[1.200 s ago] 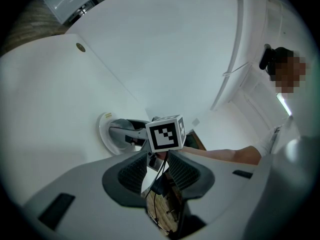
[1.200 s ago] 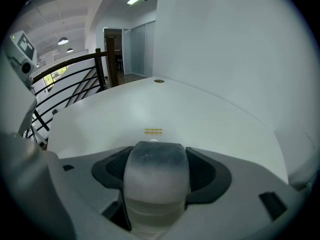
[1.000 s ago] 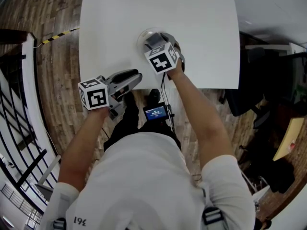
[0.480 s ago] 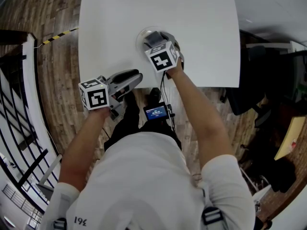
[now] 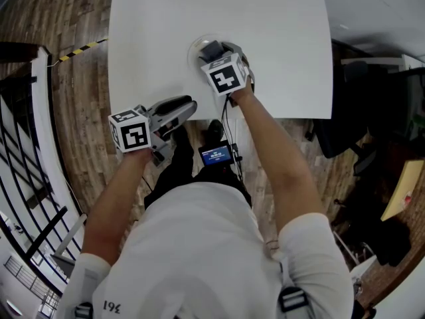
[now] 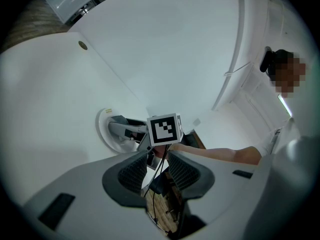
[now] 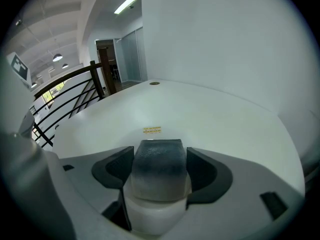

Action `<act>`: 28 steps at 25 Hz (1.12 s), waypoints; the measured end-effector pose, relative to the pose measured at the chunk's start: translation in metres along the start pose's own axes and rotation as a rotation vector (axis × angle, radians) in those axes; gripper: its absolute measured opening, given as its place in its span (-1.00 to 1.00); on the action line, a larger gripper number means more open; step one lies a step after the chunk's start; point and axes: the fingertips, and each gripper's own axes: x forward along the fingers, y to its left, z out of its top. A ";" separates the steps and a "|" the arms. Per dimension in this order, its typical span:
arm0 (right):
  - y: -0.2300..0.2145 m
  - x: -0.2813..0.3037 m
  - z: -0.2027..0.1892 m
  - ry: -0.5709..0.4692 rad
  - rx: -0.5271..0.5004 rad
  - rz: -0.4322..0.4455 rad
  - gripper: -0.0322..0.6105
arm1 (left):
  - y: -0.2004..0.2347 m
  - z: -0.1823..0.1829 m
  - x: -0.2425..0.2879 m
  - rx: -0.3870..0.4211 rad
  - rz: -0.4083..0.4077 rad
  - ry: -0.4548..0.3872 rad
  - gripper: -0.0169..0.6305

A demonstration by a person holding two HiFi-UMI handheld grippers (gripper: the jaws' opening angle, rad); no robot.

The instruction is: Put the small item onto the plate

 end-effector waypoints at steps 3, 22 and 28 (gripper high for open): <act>-0.001 0.002 -0.001 0.000 0.006 0.005 0.08 | -0.001 0.000 0.000 0.002 -0.001 -0.002 -0.58; -0.007 -0.007 0.006 -0.005 0.008 -0.032 0.08 | -0.002 0.006 -0.004 0.008 0.001 -0.027 -0.58; -0.010 -0.017 0.006 -0.019 0.012 -0.043 0.08 | -0.004 0.008 -0.007 0.010 0.000 -0.039 -0.58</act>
